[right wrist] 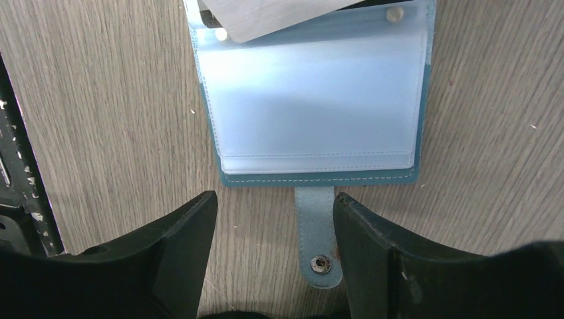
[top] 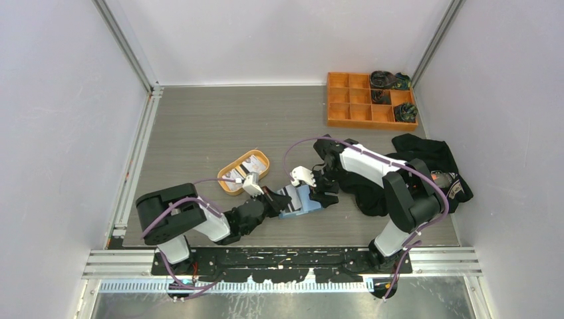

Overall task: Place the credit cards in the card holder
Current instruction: Insert the credit card into the card holder.

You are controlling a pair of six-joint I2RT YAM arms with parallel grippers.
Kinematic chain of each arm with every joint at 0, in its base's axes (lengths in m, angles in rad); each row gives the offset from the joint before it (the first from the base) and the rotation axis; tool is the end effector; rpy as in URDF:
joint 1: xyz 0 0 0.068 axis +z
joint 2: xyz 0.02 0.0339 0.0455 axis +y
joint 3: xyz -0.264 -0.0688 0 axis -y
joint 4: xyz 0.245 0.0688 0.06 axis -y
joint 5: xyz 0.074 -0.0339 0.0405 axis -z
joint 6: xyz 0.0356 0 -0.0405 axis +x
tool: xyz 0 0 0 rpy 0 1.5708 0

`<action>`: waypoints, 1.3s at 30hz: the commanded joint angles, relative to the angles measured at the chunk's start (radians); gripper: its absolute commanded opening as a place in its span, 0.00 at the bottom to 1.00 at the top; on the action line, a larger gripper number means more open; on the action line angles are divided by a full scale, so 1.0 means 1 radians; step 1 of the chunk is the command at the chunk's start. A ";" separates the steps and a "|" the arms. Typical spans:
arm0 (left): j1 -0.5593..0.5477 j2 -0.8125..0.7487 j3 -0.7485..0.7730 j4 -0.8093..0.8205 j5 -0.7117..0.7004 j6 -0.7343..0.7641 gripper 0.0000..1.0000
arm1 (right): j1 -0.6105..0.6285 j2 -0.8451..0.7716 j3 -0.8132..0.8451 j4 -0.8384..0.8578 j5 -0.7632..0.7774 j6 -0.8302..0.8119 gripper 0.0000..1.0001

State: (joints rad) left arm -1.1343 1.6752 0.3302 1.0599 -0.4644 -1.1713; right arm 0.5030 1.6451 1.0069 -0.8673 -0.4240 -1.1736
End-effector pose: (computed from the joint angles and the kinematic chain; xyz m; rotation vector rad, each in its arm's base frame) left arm 0.1254 -0.2311 0.1209 -0.3845 1.9590 -1.1569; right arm 0.2374 0.1474 0.1728 -2.1619 1.9172 0.5562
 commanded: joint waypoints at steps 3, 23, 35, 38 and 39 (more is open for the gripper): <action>-0.001 0.017 0.008 0.056 -0.063 -0.005 0.00 | 0.006 0.006 0.033 0.006 0.000 0.009 0.69; -0.003 0.081 0.046 0.006 -0.004 -0.133 0.00 | 0.009 0.033 0.039 -0.008 0.004 0.007 0.68; -0.004 0.082 0.047 -0.038 0.041 -0.251 0.00 | 0.013 0.039 0.041 -0.012 0.004 0.008 0.67; -0.003 0.068 0.067 -0.127 0.044 -0.288 0.00 | 0.012 0.038 0.042 -0.011 0.005 0.008 0.67; -0.003 0.059 0.077 -0.166 0.046 -0.292 0.00 | 0.012 0.038 0.042 -0.011 0.004 0.009 0.67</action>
State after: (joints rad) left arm -1.1343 1.7607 0.3634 1.0077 -0.4252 -1.4189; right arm 0.5087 1.6825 1.0138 -0.8680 -0.4099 -1.1706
